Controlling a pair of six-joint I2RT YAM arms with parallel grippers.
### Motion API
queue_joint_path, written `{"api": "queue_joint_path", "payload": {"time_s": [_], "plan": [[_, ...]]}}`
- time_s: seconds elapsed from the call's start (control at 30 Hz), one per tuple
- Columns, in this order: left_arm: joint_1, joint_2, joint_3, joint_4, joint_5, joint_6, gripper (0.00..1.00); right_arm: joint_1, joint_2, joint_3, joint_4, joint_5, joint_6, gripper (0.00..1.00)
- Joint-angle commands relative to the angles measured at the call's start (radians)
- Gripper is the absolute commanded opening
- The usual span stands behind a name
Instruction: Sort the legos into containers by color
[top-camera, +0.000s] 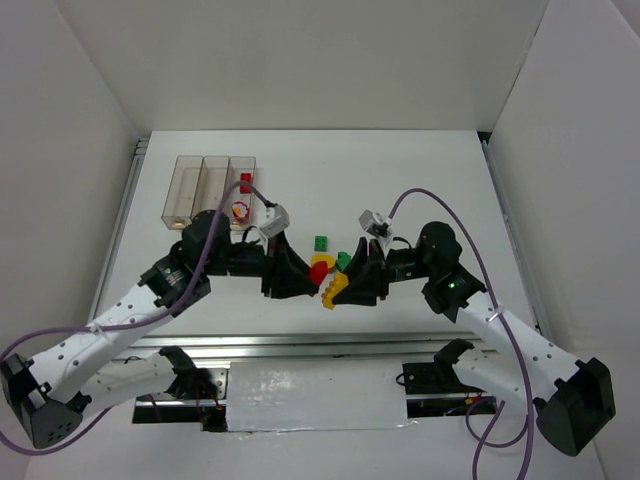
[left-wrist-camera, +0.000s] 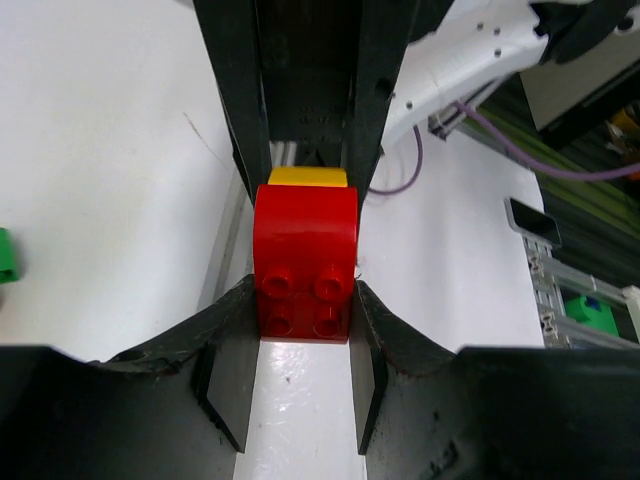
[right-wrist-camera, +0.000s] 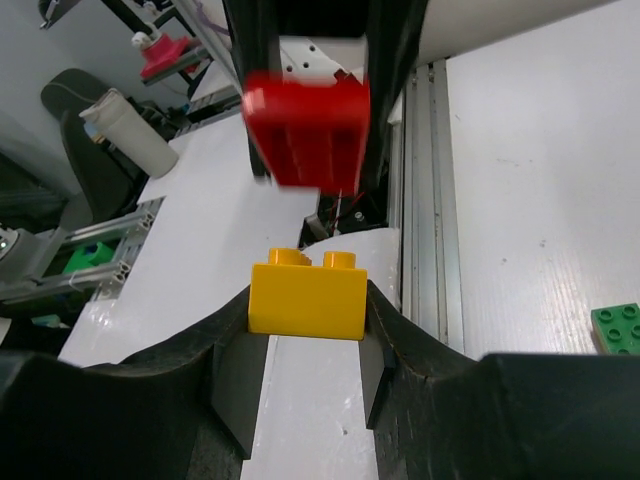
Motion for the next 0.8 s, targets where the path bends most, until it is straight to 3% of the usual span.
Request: {"api": "queue_joint_path", "payload": {"time_s": [0.0, 0.17, 0.27, 0.3, 0.43, 0.53, 0.77], "plan": [[0.065, -0.072, 0.099, -0.013, 0.060, 0.032, 0.00, -0.006, 0.006, -0.001, -0.025, -0.009, -0.056, 0.00], [0.128, -0.072, 0.176, -0.132, 0.010, 0.081, 0.00, -0.015, -0.012, -0.005, -0.067, 0.031, -0.076, 0.00], [0.180, -0.021, 0.271, -0.315, -0.304, 0.140, 0.00, -0.018, -0.022, 0.004, -0.145, 0.159, -0.095, 0.00], [0.217, 0.005, 0.292, -0.352, -0.496, 0.144, 0.00, -0.016, -0.025, 0.004, -0.159, 0.237, -0.093, 0.00], [0.341, 0.234, 0.458, -0.466, -0.842, 0.164, 0.00, -0.015, -0.043, 0.005, -0.213, 0.347, -0.076, 0.00], [0.441, 0.427, 0.550, -0.414, -0.946, 0.238, 0.00, -0.015, -0.060, 0.011, -0.249, 0.412, -0.053, 0.00], [0.622, 0.787, 0.716, -0.300, -0.845, 0.356, 0.00, -0.012, -0.137, -0.008, -0.317, 0.528, 0.025, 0.00]]}}
